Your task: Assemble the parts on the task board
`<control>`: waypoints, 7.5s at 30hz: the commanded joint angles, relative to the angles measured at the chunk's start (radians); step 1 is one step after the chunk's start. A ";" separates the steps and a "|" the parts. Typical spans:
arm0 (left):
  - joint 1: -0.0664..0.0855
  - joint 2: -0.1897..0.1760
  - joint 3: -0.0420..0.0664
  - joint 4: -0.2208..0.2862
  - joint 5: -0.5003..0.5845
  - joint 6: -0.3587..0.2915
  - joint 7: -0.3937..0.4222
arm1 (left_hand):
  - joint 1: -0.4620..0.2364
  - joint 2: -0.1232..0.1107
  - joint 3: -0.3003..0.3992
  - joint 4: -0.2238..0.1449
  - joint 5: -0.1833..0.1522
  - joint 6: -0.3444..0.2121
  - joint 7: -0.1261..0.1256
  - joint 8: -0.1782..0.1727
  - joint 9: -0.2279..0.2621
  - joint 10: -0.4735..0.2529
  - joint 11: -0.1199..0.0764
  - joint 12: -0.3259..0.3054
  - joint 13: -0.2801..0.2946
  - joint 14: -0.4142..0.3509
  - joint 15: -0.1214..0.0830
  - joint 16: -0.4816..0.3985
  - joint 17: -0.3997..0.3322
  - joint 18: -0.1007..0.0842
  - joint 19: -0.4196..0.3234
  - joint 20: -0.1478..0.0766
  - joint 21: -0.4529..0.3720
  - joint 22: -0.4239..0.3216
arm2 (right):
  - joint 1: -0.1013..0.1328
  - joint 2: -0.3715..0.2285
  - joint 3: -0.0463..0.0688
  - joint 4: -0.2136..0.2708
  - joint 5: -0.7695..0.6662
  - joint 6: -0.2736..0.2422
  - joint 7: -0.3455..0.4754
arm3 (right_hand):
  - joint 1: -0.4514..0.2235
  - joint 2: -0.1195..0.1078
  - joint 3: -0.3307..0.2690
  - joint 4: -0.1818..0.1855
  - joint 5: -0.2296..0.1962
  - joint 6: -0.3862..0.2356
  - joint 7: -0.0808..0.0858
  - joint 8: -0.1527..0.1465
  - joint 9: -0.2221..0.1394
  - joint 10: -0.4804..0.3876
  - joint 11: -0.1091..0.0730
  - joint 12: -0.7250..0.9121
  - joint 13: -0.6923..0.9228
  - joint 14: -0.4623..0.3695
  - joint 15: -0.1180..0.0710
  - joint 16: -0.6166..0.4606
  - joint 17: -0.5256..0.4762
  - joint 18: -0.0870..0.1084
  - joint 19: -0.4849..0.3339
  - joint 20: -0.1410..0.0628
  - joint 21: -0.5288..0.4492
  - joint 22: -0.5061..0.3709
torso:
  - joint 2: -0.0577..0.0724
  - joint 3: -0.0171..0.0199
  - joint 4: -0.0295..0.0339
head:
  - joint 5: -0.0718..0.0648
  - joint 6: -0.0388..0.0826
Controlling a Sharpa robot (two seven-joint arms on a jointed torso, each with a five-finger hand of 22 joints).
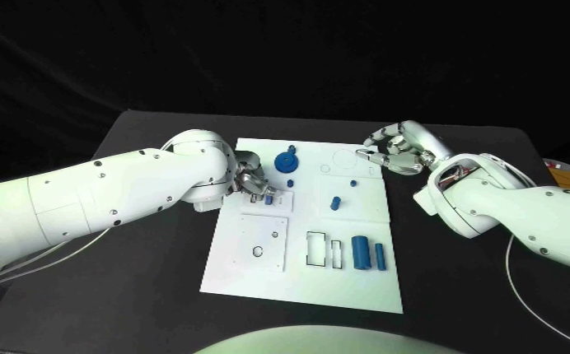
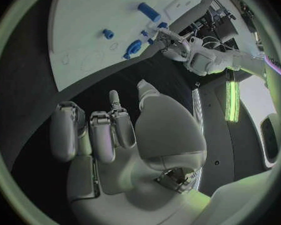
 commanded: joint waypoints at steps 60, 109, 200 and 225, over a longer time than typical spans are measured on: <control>-0.001 -0.001 0.002 0.014 0.153 -0.013 0.013 | 0.315 -0.043 0.398 -0.086 0.007 -0.045 0.015 -0.029 -0.001 -0.027 0.012 -0.011 -0.032 0.076 0.007 0.002 0.150 -0.001 -0.012 0.016 -0.012 -0.015 | -0.014 0.004 0.000 -0.010 -0.016 0.026 -0.008 | -0.003 0.008 -0.017 -0.002 0.023 -0.010 0.000 0.011 -0.002 -0.002 -0.001 -0.003 0.108 0.078 -0.007 -0.005 0.146 0.006 -0.002 -0.004 -0.009 0.103 | 0.002 -0.0008 -0.0020 | 0.001 -0.011; 0.157 0.232 -0.027 -0.364 0.283 0.556 -0.023 | 0.352 -0.042 0.409 -0.174 -0.006 -0.053 0.041 -0.074 -0.010 -0.065 0.033 -0.074 -0.116 0.067 0.025 -0.010 0.129 0.002 -0.029 0.032 -0.020 -0.027 | -0.014 0.009 0.000 -0.012 -0.018 0.014 -0.007 | -0.001 0.010 -0.021 -0.002 0.028 -0.011 0.000 0.013 -0.002 -0.004 -0.001 -0.005 0.106 0.077 -0.007 -0.006 0.143 0.007 -0.003 -0.004 -0.012 0.101 | 0.002 -0.0005 -0.0013 | 0.008 -0.021; 0.134 0.313 -0.061 -0.451 0.243 0.652 -0.037 | 0.355 0.040 0.282 -0.208 -0.020 -0.011 0.051 -0.209 -0.047 -0.021 0.043 -0.035 -0.046 0.068 0.034 -0.006 0.135 -0.001 -0.020 0.043 -0.015 -0.009 | -0.013 0.016 0.000 -0.009 0.267 -0.191 0.304 | 0.123 -0.013 0.109 -0.008 0.227 -0.136 0.088 0.094 -0.060 -0.501 0.102 -1.073 -1.148 -0.428 0.119 -1.325 -0.922 0.128 -0.514 0.126 -1.234 -0.835 | 0.002 -0.0005 -0.0007 | 0.005 -0.037; 0.127 0.306 -0.064 -0.433 0.225 0.606 -0.034 | 0.332 0.047 0.304 -0.213 -0.012 0.007 0.044 -0.206 -0.034 -0.013 0.037 -0.027 -0.035 0.073 0.029 0.001 0.147 -0.003 -0.010 0.039 -0.009 0.004 | -0.013 0.015 0.000 -0.009 0.266 -0.189 0.304 | 0.124 -0.015 0.110 -0.008 0.232 -0.136 0.088 0.096 -0.060 -0.502 0.103 -1.074 -1.153 -0.428 0.119 -1.328 -0.925 0.128 -0.514 0.127 -1.236 -0.839 | 0.000 -0.0009 -0.0010 | 0.006 -0.038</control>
